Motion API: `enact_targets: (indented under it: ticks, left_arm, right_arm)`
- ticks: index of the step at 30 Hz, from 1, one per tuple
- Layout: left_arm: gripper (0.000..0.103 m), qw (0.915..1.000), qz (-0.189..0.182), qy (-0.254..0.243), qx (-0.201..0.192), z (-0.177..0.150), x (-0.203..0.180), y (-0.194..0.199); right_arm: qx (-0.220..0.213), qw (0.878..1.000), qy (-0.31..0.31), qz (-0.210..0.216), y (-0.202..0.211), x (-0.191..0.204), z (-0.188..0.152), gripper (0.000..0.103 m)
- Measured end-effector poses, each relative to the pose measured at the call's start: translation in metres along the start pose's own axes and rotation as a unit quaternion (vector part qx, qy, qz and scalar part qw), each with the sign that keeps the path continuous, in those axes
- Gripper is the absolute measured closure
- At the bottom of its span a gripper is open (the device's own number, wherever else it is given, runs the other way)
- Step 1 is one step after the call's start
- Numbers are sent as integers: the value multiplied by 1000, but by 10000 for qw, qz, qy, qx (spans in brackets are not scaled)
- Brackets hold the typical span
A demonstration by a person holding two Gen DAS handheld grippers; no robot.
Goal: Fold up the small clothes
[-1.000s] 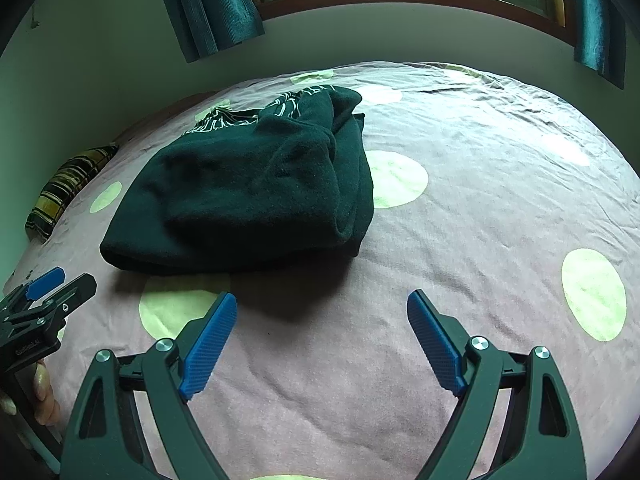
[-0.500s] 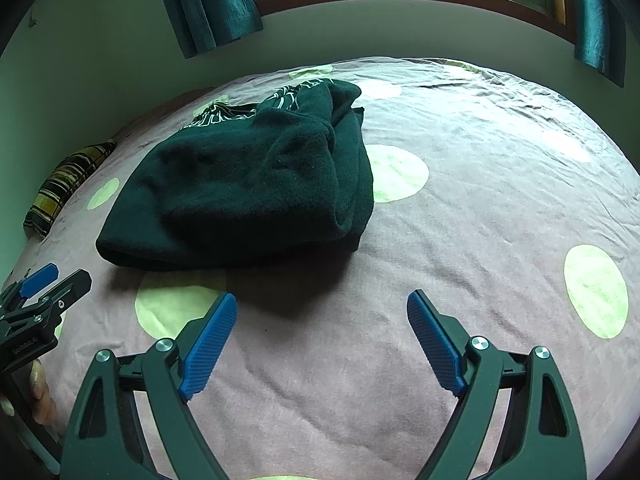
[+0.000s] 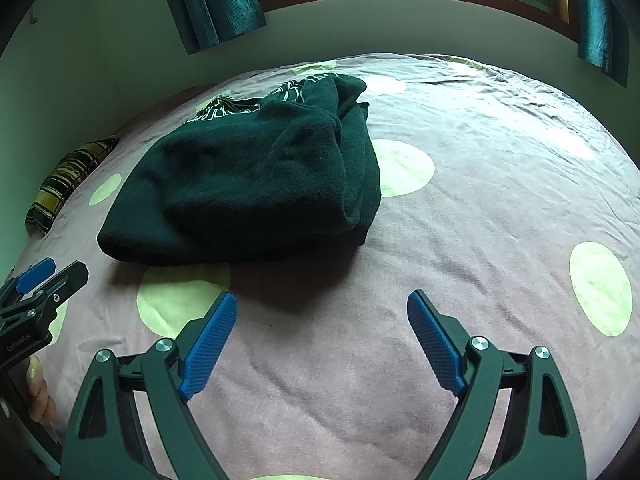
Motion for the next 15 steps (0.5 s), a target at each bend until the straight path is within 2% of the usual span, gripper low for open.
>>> enact_targets:
  ticks: [4, 8, 10, 12, 15]
  left_arm:
    - [2, 9996, -161, -102, -206, -2, -2, 9]
    - [2, 9994, -18, -24, -344, 2, 0, 13]
    - [2, 9997, -95, -44, -240, 5, 2, 10]
    - [2, 9999, 59, -18, -115, 6, 5, 4]
    - [2, 9995, 103, 285, 123, 6, 17, -6]
  right_arm:
    - [31, 10000, -1, 1, -3, 1, -1, 17]
    - [44, 10000, 13, 19, -4, 1, -1, 17]
    - [19, 10000, 18, 24, -2, 1, 0, 17]
    - [8, 10000, 10, 48, -1, 0, 0, 17]
    - [20, 9999, -45, 103, 0, -2, 1, 17]
Point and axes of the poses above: each gripper's, at about its wrist camera, not at the fingertips, and y roughly against the way its jaws point, x to its left, z to its top, the point moved 2 cm from there along -y, roughly the way its jaws point, and after that the axes turned 13 degrees about x, right-handed, at the moved point
